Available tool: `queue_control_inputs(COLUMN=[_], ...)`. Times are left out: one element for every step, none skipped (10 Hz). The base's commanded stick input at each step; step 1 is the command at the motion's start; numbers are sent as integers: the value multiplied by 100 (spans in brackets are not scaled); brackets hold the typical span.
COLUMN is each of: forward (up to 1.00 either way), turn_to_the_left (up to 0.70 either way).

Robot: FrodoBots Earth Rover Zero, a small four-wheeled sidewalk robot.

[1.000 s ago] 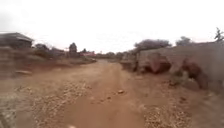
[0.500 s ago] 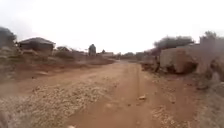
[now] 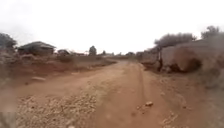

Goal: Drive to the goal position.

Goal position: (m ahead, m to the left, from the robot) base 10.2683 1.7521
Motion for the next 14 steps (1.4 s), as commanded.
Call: queue_control_inputs(forward=[50, 50, 50, 50, 50, 50, 50, 50, 50, 50, 50, 50, 50, 50], turn_to_the_left=[0, 0, 0, -38, -50, -50, -21, 0, 0, 0, 0, 0, 0, 0])
